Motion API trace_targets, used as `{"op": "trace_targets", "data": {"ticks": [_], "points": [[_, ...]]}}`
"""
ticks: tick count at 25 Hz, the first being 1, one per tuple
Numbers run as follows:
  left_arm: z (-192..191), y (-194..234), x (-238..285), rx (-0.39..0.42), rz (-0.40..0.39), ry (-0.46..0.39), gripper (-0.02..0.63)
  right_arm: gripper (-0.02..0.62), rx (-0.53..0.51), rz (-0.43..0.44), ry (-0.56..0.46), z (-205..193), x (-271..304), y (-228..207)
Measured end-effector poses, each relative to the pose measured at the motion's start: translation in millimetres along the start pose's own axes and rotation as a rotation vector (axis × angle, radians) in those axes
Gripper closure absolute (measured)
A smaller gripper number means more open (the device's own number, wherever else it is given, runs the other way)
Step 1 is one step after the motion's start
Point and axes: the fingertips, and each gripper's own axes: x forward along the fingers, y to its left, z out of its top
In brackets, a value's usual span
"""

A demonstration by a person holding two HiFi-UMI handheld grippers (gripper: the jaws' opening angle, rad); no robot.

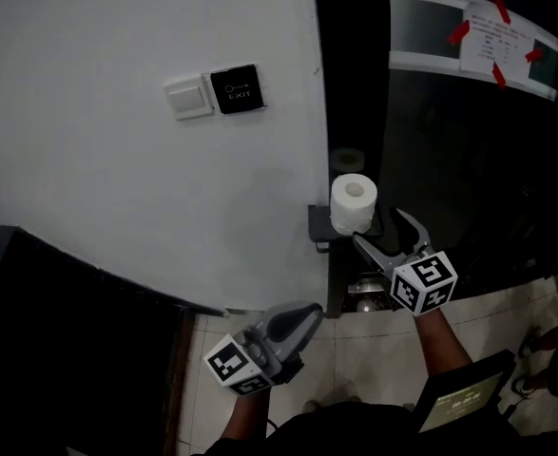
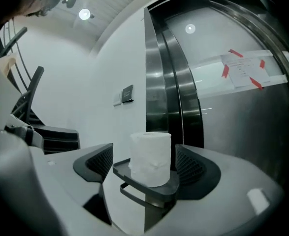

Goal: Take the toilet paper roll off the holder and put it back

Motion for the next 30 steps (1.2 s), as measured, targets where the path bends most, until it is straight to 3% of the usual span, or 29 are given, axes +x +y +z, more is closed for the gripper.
{"op": "trace_targets", "data": {"ticks": [9,15,19,30], "points": [[0,11,-28,0.01,0.096,0.03,0.606,0.121,-0.001,-0.001,0.127,-13,63,-8],[8,14,-43,0.019,0.135,0.014,0.605,0.138,-0.042,-0.103,0.194,-22,90,-20],[8,19,-51,0.017,0.172,0.033,0.605,0.138,-0.048,-0.108,0.185,-20,91,-20],[14,8,-37,0.034,0.11,0.015,0.606,0.144,-0.018,-0.049,0.151,-16,80,-17]]}}
